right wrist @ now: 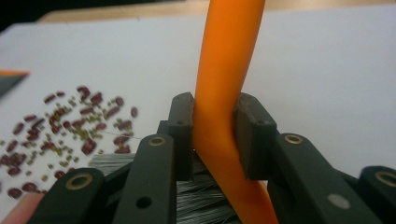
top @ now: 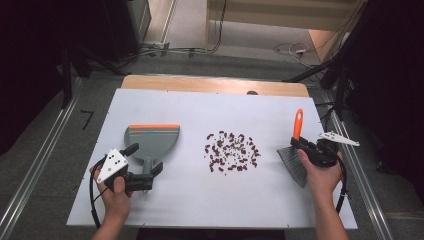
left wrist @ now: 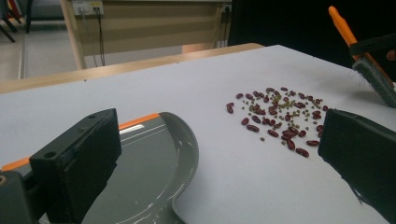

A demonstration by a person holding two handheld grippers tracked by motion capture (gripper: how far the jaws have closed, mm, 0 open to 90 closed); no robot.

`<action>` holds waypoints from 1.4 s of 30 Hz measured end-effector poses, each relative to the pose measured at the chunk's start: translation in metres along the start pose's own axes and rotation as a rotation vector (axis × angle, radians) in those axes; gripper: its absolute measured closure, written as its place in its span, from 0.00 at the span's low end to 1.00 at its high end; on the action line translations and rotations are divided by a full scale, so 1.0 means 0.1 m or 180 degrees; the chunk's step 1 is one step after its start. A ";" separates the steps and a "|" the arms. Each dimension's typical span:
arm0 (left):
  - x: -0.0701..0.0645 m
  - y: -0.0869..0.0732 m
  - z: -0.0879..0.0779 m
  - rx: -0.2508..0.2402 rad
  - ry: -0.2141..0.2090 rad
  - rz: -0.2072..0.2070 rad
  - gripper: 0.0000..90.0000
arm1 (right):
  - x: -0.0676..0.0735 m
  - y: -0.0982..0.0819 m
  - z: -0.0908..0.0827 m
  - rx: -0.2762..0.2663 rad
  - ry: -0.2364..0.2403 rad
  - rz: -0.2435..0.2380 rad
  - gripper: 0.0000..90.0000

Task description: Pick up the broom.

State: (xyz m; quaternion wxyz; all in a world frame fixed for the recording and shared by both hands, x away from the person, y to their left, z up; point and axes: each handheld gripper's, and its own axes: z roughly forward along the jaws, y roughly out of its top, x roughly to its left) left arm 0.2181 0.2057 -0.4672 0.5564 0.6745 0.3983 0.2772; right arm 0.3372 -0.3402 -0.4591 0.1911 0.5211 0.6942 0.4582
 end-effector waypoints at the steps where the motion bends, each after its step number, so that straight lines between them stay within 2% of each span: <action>1: -0.01 0.01 0.00 -0.0001 0.0002 0.0002 0.00 | 0.01 0.00 -0.05 -0.0139 0.0020 0.0037 0.76; 4: -0.05 0.03 0.02 -0.0029 -0.0029 0.0029 0.00 | 0.01 0.01 -0.12 -0.0380 0.0158 0.0082 0.77; 5: -0.05 0.03 0.02 -0.0029 -0.0029 0.0029 0.00 | 0.01 0.01 -0.12 -0.0380 0.0158 0.0082 0.77; 6: -0.06 0.04 0.02 -0.0029 -0.0039 0.0035 0.00 | 0.01 0.02 -0.16 -0.0560 0.0316 0.0072 0.77; 8: -0.08 0.05 0.03 -0.0034 -0.0049 0.0044 0.00 | 0.05 0.05 -0.20 -0.0624 0.0282 0.0096 0.77; 9: -0.09 0.05 0.04 -0.0036 -0.0049 0.0048 0.00 | 0.06 0.06 -0.21 -0.0675 0.0334 0.0088 0.77; 13: -0.12 0.08 0.06 -0.0067 -0.0086 0.0056 0.00 | 0.12 0.10 -0.27 -0.0804 0.0347 0.0091 0.77; 14: -0.14 0.09 0.06 -0.0074 -0.0093 0.0059 0.00 | 0.16 0.13 -0.31 -0.0876 0.0369 0.0064 0.77; 17: -0.18 0.12 0.09 -0.0085 -0.0140 0.0077 0.00 | 0.24 0.17 -0.34 -0.0944 0.0372 0.0019 0.77; 26: -0.26 0.17 0.16 -0.0090 -0.0220 0.0093 0.00 | 0.49 0.24 -0.35 -0.0976 0.0480 -0.0122 0.77; 28: -0.29 0.18 0.22 -0.0037 -0.0244 0.0078 0.00 | 0.55 0.24 -0.33 -0.0976 0.0493 -0.0152 0.77; 31: -0.32 0.18 0.25 -0.0024 -0.0274 0.0073 0.00 | 0.63 0.25 -0.31 -0.0975 0.0579 -0.0148 0.77; 34: -0.36 0.20 0.30 -0.0027 -0.0303 0.0055 0.00 | 0.70 0.25 -0.30 -0.0975 0.0602 -0.0169 0.77; 37: -0.41 0.22 0.34 -0.0022 -0.0361 0.0055 0.00 | 0.81 0.25 -0.27 -0.0967 0.0660 -0.0218 0.77; 38: -0.45 0.23 0.36 0.0002 -0.0406 0.0072 0.00 | 0.89 0.25 -0.25 -0.0965 0.0706 -0.0251 0.77; 42: -0.50 0.24 0.40 0.0019 -0.0449 0.0079 0.00 | 1.04 0.24 -0.21 -0.0934 0.0800 -0.0309 0.77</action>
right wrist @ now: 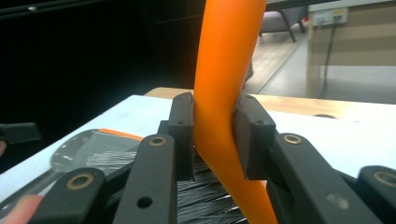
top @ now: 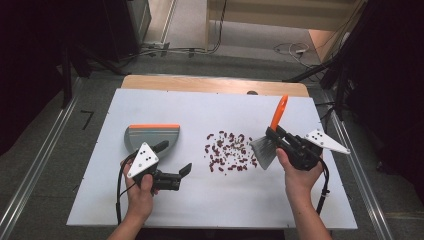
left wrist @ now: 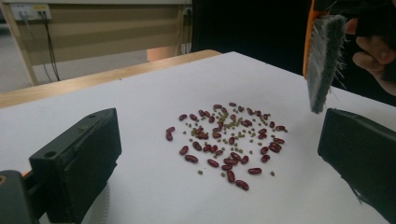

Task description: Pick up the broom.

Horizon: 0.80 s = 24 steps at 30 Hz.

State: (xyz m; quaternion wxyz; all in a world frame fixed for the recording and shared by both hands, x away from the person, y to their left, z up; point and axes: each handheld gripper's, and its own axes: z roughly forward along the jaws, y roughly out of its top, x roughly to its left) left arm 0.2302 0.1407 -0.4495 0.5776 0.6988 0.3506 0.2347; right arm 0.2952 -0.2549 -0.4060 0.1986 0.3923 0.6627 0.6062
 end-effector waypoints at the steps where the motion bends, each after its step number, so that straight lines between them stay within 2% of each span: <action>1: -0.02 0.01 0.02 -0.0001 -0.0021 -0.0012 0.00 | 0.00 0.00 0.00 0.0000 0.0000 0.0000 0.77; 8: -0.15 0.05 0.16 0.0044 -0.0207 -0.0002 0.00 | 0.22 -0.05 0.11 0.0039 0.0131 -0.0054 0.77; 11: -0.22 0.06 0.25 0.0096 -0.0281 0.0069 0.02 | 0.28 -0.07 0.15 0.0063 0.0165 -0.0084 0.77; 17: -0.27 0.10 0.34 0.0109 -0.0385 0.0075 0.02 | 0.35 -0.09 0.20 0.0071 0.0207 -0.0109 0.77; 20: -0.30 0.12 0.38 0.0129 -0.0526 0.0031 0.02 | 0.40 -0.09 0.22 0.0068 0.0224 -0.0133 0.77; 21: -0.32 0.12 0.40 0.0102 -0.0667 -0.0014 0.02 | 0.41 -0.10 0.22 0.0057 0.0236 -0.0145 0.77; 22: -0.32 0.12 0.40 0.0102 -0.0667 -0.0014 0.02 | 0.41 -0.10 0.22 0.0057 0.0236 -0.0145 0.77; 24: -0.35 0.12 0.43 0.0104 -0.0768 -0.0026 0.02 | 0.45 -0.11 0.24 0.0066 0.0255 -0.0147 0.77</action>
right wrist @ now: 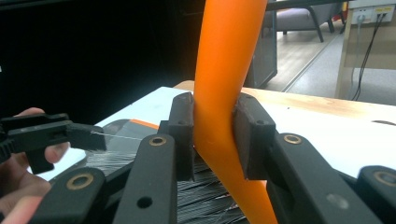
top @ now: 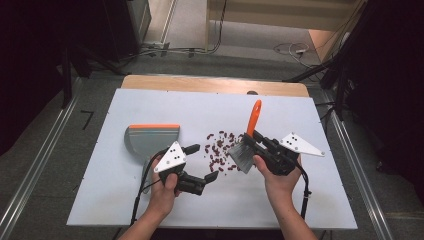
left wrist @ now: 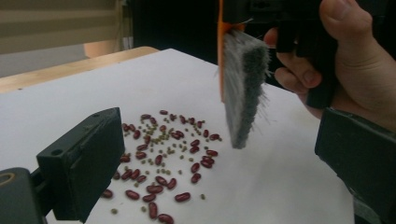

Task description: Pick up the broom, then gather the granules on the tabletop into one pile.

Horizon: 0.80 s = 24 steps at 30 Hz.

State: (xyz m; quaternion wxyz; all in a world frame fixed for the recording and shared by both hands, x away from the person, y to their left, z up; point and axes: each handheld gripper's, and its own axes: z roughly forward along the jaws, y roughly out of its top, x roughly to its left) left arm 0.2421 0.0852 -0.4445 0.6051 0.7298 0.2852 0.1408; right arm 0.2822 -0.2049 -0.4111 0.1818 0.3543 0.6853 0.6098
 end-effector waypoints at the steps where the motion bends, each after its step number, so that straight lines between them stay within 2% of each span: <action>1: -0.01 0.00 0.02 0.0003 -0.0023 -0.0010 0.02 | 0.00 0.00 0.00 0.0000 0.0000 0.0000 0.77; 5: -0.05 0.00 0.09 -0.0004 -0.0078 -0.0069 0.02 | 0.04 -0.01 0.03 -0.0012 0.0031 -0.0011 0.77; 12: -0.17 -0.03 0.18 0.0123 -0.0068 -0.0077 0.03 | 0.14 -0.04 0.11 0.0014 0.0077 -0.0051 0.77; 13: -0.20 -0.03 0.21 0.0149 0.0006 -0.0125 0.06 | 0.16 -0.05 0.11 0.0020 0.0083 -0.0045 0.77; 15: -0.21 -0.03 0.23 0.0154 0.0011 -0.0157 0.09 | 0.17 -0.05 0.12 0.0017 0.0094 -0.0052 0.77; 16: -0.23 -0.04 0.27 0.0208 0.0050 -0.0203 0.14 | 0.19 -0.06 0.13 0.0013 0.0106 -0.0053 0.77; 20: -0.27 -0.07 0.33 0.0287 0.0137 -0.0220 0.24 | 0.23 -0.07 0.16 0.0018 0.0124 -0.0058 0.77; 21: -0.27 -0.07 0.34 0.0317 0.0187 -0.0243 0.28 | 0.24 -0.07 0.16 0.0022 0.0135 -0.0062 0.77; 22: -0.25 -0.08 0.34 0.0312 0.0182 -0.0273 0.32 | 0.26 -0.08 0.16 0.0021 0.0137 -0.0070 0.77; 24: -0.25 -0.08 0.34 0.0314 0.0203 -0.0256 0.42 | 0.28 -0.08 0.16 0.0014 0.0130 -0.0075 0.77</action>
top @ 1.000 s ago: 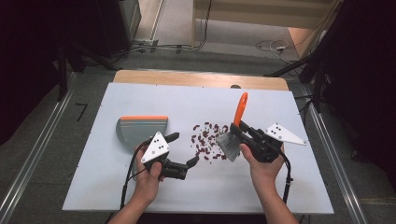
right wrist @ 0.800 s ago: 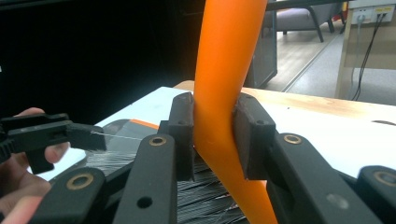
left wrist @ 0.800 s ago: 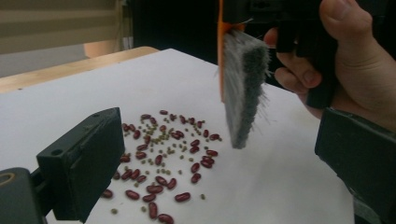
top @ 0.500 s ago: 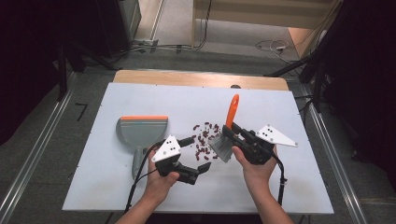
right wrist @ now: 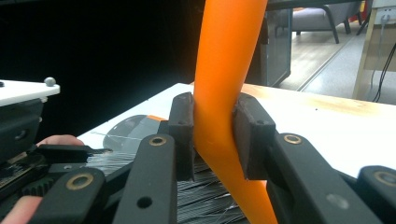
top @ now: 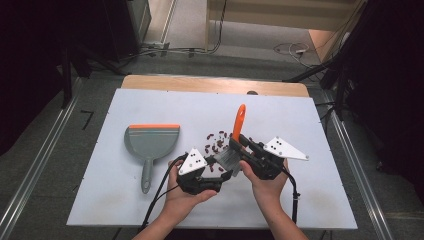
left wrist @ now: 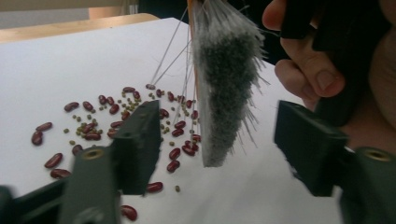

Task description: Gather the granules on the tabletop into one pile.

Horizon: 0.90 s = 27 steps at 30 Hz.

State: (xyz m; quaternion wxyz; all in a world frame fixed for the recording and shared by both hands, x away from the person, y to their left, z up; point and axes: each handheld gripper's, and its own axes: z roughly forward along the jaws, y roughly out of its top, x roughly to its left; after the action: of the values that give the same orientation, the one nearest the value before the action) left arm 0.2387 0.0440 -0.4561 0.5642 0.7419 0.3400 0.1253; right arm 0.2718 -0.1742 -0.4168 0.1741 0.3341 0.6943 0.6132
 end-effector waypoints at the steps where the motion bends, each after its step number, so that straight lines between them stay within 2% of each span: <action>1: 0.00 0.00 0.00 0.0001 -0.0007 -0.0010 0.46 | 0.01 0.00 0.00 0.0001 0.0002 0.0001 0.77; 3: 0.00 0.00 0.01 0.0026 -0.0018 -0.0005 0.51 | 0.02 -0.01 0.00 -0.0012 0.0000 0.0011 0.77; 4: -0.01 0.00 0.04 0.0083 -0.0011 -0.0026 0.51 | 0.03 -0.01 0.00 -0.0016 0.0008 0.0013 0.77; 7: -0.03 0.00 0.09 0.0118 0.0041 -0.0029 0.51 | 0.08 -0.01 0.01 -0.0011 0.0044 0.0014 0.77; 11: -0.02 0.00 0.08 0.0105 0.0090 -0.0041 0.67 | 0.13 -0.01 0.01 -0.0020 0.0069 0.0002 0.77; 13: -0.01 0.02 0.06 0.0058 0.0034 -0.0038 0.77 | 0.15 -0.01 0.00 -0.0030 0.0088 0.0004 0.77; 14: -0.01 0.01 0.06 0.0060 0.0008 -0.0002 0.85 | 0.15 -0.01 0.00 -0.0035 0.0088 -0.0012 0.77; 17: 0.00 0.02 0.04 0.0080 0.0003 0.0021 0.93 | 0.15 0.00 0.00 -0.0025 0.0129 -0.0030 0.77; 20: 0.06 0.04 -0.01 0.0115 0.0013 0.0061 0.95 | 0.12 0.02 0.02 0.0012 0.0258 -0.0002 0.76; 22: 0.07 0.05 -0.03 0.0125 0.0004 0.0068 0.95 | 0.09 0.05 0.03 0.0041 0.0367 -0.0036 0.75; 23: 0.09 0.06 -0.04 0.0126 -0.0030 0.0076 0.95 | 0.09 0.05 0.03 0.0041 0.0367 -0.0036 0.75; 24: 0.14 0.08 -0.08 0.0140 -0.0039 0.0098 0.95 | 0.04 0.08 0.02 0.0029 0.0560 -0.0069 0.68; 25: 0.14 0.08 -0.08 0.0140 -0.0039 0.0098 0.95 | 0.01 0.09 0.01 0.0010 0.0652 -0.0071 0.67; 27: 0.22 0.10 -0.14 0.0119 -0.0070 0.0085 0.95 | -0.06 0.12 -0.01 -0.0002 0.0805 -0.0050 0.65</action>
State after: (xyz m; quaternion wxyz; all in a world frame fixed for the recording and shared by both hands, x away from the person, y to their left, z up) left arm 0.2502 0.0678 -0.4469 0.5522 0.7581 0.3261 0.1184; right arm 0.2784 -0.1786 -0.4063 0.0900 0.2487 0.7131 0.6493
